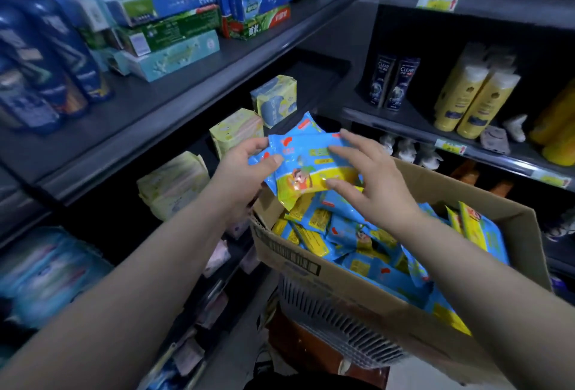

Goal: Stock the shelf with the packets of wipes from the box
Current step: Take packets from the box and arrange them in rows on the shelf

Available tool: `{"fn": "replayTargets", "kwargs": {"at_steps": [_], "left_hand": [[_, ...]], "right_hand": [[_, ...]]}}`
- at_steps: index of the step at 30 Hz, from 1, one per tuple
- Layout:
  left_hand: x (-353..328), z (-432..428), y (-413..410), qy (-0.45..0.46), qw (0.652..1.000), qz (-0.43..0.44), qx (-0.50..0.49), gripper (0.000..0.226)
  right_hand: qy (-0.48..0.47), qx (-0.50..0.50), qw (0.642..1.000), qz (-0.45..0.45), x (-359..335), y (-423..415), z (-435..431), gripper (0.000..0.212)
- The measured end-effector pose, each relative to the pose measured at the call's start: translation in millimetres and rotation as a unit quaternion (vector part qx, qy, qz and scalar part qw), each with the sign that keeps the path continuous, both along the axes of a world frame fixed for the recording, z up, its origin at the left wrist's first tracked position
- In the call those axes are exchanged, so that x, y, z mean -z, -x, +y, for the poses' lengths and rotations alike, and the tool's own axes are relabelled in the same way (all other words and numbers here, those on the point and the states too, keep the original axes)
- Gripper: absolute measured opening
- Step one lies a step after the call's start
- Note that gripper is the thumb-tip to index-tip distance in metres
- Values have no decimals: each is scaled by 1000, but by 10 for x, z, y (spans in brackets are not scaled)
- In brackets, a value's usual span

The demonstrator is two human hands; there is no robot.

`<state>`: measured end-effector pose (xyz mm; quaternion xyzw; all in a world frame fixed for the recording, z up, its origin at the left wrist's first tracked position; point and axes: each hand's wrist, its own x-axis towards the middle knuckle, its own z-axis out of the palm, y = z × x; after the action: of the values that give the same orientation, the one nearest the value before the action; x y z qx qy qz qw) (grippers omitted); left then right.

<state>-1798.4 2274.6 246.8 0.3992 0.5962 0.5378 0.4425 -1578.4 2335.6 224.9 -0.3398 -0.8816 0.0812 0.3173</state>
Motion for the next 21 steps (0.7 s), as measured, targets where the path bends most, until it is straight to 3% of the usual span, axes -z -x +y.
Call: {"fn": "replayTargets", "kwargs": {"at_steps": [4,8,11,14,21], "left_hand": [[-115,-289,174,-13,998,62,-17,35],[-175,-601,405,-37,992,103,-63,21],[-272,-861,628,-51,988,111,-93,22],[-403,-1160,950,-50,982,120,-140,20],[-767,-1922,1817,-41,948,194,-247,18]], "right_hand": [[-19,-32,996,-77,-234,315,52,74],[5,-63,991,-115,-458,753,-35,64],[88,-121,986,-73,-559,1125,-108,37],[221,-218,951,16,-670,1509,-187,24],[249,-296,921,54,-981,2492,-506,22]]}}
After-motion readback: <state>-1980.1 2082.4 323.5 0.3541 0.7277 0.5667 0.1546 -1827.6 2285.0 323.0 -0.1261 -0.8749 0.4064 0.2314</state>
